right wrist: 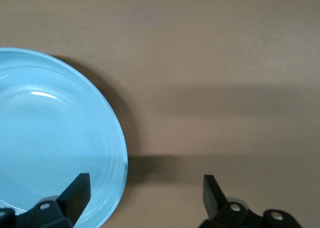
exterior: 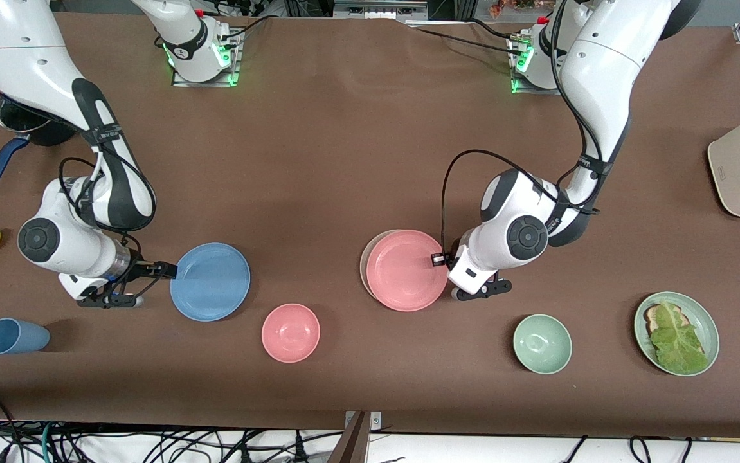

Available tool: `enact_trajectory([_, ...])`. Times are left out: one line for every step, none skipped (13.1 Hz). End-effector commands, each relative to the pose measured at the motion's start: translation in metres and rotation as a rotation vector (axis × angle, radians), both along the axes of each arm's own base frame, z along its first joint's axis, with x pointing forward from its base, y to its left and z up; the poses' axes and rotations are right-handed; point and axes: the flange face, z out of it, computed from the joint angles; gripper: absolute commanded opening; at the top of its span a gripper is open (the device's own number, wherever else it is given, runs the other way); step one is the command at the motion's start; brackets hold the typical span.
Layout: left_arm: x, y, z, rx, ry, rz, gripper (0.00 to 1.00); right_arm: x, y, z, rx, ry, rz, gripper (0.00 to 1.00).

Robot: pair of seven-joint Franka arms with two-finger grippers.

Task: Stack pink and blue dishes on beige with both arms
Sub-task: 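Lower the pink plate onto the beige plate while the right gripper grasps the blue plate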

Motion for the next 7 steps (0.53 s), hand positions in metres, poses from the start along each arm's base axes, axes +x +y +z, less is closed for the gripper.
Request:
enact_trajectory([0.010, 0.003, 0.013, 0.008, -0.024, 0.018, 1.00, 0.000, 0.002, 0.000, 0.002, -0.006, 0.005, 0.96])
enact_trajectory([0.015, 0.013, 0.023, 0.013, -0.039, 0.029, 1.00, 0.001, 0.001, -0.004, 0.002, -0.009, 0.005, 0.96])
enact_trajectory([0.018, 0.025, 0.031, 0.028, -0.047, 0.033, 1.00, 0.001, 0.001, -0.007, 0.002, -0.012, 0.004, 0.96])
enact_trajectory([0.019, 0.034, 0.037, 0.055, -0.041, 0.023, 1.00, 0.002, 0.002, -0.012, 0.004, -0.014, 0.003, 0.96])
enact_trajectory([0.022, 0.047, 0.040, 0.077, -0.038, 0.020, 1.00, 0.003, 0.002, -0.017, 0.005, -0.023, 0.001, 0.96])
enact_trajectory([0.023, 0.060, 0.041, 0.087, -0.030, 0.032, 1.00, 0.003, 0.003, -0.023, 0.008, -0.031, -0.003, 0.95])
enact_trajectory([0.025, 0.075, 0.040, 0.100, -0.005, 0.044, 1.00, 0.004, 0.004, -0.028, 0.009, -0.034, -0.001, 0.93])
